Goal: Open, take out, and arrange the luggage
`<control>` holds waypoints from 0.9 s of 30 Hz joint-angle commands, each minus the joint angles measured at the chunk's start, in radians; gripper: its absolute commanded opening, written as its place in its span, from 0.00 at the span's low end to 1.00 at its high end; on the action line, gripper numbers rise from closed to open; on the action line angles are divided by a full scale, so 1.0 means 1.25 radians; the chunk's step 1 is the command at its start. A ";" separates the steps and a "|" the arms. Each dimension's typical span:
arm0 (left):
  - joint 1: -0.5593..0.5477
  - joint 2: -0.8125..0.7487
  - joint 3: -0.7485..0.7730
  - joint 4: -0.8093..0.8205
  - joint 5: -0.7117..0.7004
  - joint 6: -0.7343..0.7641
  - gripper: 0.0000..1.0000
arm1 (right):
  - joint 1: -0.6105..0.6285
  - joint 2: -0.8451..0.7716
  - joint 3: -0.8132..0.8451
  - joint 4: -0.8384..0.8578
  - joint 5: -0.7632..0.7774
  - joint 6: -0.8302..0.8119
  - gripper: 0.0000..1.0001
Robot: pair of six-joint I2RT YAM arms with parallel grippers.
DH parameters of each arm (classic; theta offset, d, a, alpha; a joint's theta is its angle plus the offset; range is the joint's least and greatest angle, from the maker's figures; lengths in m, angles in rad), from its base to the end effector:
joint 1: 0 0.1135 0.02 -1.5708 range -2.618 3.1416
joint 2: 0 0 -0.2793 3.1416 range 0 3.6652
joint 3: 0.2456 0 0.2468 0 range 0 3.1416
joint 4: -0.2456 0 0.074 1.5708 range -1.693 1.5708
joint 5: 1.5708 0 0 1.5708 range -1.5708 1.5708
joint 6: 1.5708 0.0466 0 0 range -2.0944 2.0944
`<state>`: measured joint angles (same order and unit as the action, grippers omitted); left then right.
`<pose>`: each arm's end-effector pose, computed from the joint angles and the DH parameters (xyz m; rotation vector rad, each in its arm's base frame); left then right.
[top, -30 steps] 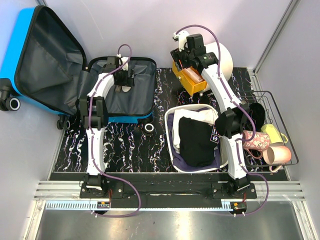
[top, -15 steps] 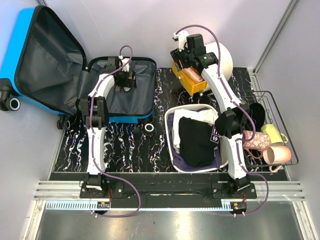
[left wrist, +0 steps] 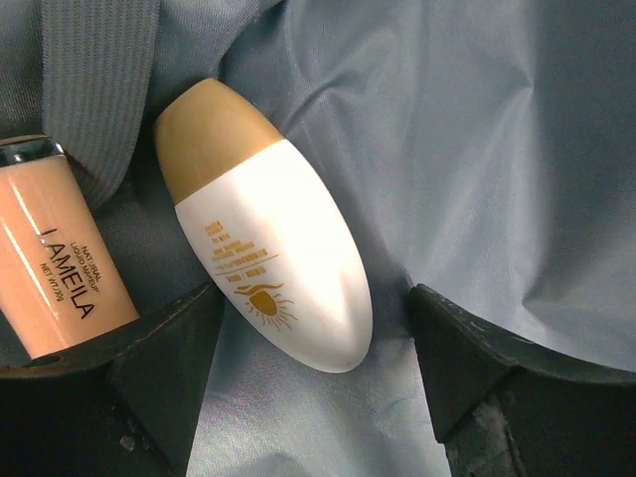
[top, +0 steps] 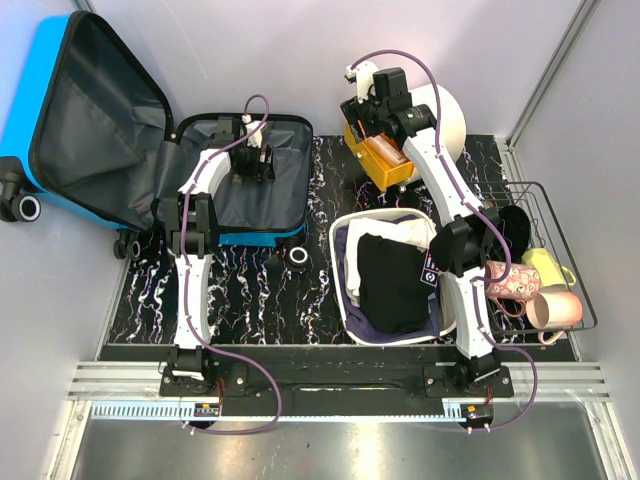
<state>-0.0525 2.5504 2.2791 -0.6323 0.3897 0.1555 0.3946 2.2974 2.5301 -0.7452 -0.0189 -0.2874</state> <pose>0.5694 -0.0476 0.1708 0.4166 2.3939 -0.4346 0.4887 0.2045 0.3767 -0.7079 1.9604 0.0850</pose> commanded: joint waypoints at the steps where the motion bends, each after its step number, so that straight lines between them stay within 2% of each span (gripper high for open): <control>1: 0.005 0.001 0.024 0.038 -0.023 -0.007 0.77 | -0.003 -0.038 0.012 0.030 -0.008 -0.013 0.76; 6: 0.004 -0.037 -0.020 0.089 -0.021 -0.003 0.69 | -0.004 -0.040 0.009 0.032 -0.007 -0.018 0.76; 15: 0.003 -0.020 0.019 0.131 -0.077 -0.045 0.73 | -0.004 -0.041 0.006 0.037 -0.007 -0.015 0.76; 18: 0.003 -0.014 0.024 0.155 -0.060 -0.070 0.64 | -0.004 -0.041 0.004 0.037 -0.002 -0.017 0.76; 23: 0.006 -0.024 0.024 0.163 -0.044 -0.083 0.35 | -0.004 -0.044 0.001 0.037 0.008 -0.023 0.76; 25: 0.010 -0.040 -0.003 0.179 -0.028 -0.094 0.36 | -0.004 -0.046 -0.002 0.037 0.008 -0.022 0.76; 26: 0.011 -0.056 -0.013 0.193 -0.026 -0.096 0.40 | -0.004 -0.049 -0.004 0.037 0.008 -0.022 0.76; 27: 0.011 -0.063 -0.029 0.195 -0.023 -0.097 0.40 | -0.003 -0.047 -0.003 0.037 0.007 -0.019 0.76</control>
<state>-0.0593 2.5320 2.2684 -0.5331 0.3695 0.0067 0.3927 2.2974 2.5275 -0.7441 -0.0177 -0.3035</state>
